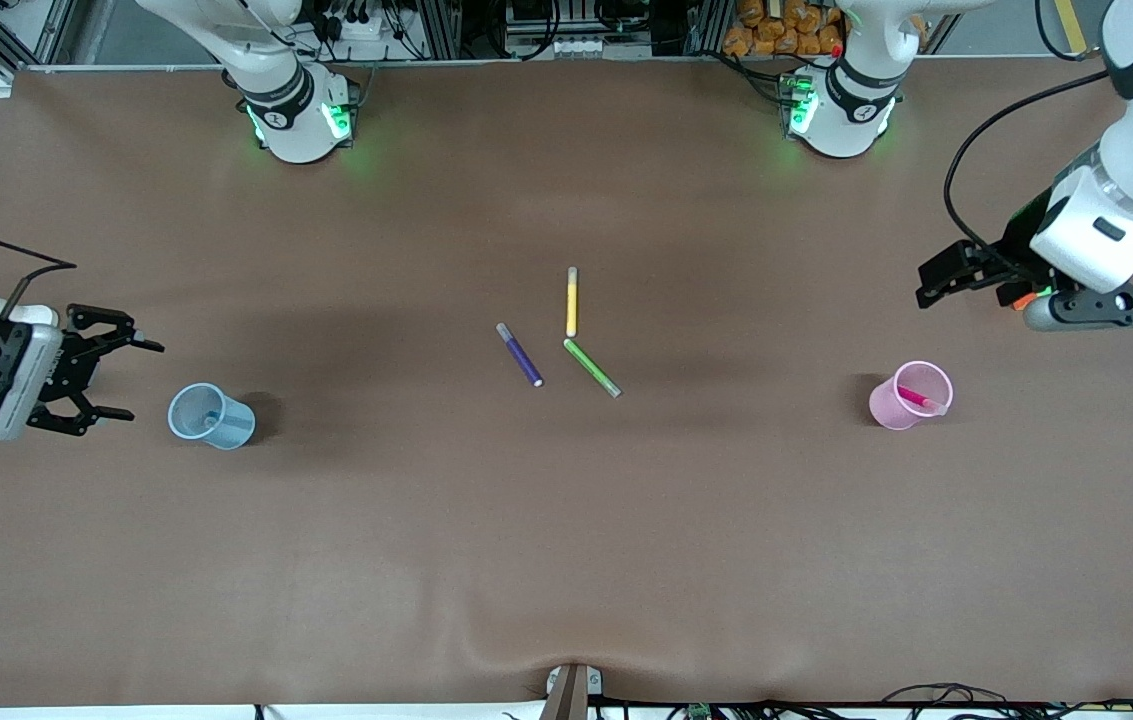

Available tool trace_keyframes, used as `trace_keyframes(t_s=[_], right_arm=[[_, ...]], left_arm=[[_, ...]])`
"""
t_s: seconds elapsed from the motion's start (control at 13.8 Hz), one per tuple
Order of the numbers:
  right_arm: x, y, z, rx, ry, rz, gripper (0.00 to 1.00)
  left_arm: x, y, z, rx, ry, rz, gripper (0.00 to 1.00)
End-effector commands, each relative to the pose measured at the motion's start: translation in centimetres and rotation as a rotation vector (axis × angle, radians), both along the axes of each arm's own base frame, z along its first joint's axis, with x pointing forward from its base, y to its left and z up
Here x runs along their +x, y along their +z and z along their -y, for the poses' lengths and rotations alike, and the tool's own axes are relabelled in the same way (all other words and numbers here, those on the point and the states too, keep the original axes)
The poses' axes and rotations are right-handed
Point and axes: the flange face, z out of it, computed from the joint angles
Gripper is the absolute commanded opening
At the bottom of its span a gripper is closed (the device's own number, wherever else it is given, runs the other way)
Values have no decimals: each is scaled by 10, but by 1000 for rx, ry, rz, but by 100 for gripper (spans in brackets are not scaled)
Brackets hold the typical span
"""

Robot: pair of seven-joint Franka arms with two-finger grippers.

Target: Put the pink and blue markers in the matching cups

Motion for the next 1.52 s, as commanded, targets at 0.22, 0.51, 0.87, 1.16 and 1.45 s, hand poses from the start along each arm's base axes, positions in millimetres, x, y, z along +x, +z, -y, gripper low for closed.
trace_keyframes(t_s=[0.22, 0.51, 0.87, 1.16, 1.45], right_arm=[[-23, 67, -65, -307, -180, -30, 100], [-36, 97, -81, -359, -367, -48, 100], [-46, 148, -76, -433, -646, -106, 100], [-61, 183, -62, -520, -792, -149, 100], [-83, 201, -50, -511, -921, -226, 100]], left_arm=[[-8, 13, -9, -15, -12, 4, 100], [-5, 13, -21, -13, -12, 8, 100], [-4, 14, -27, -2, -8, 11, 100], [-4, 18, -48, 4, 4, 20, 100], [-7, 33, -75, 62, -6, 45, 100]])
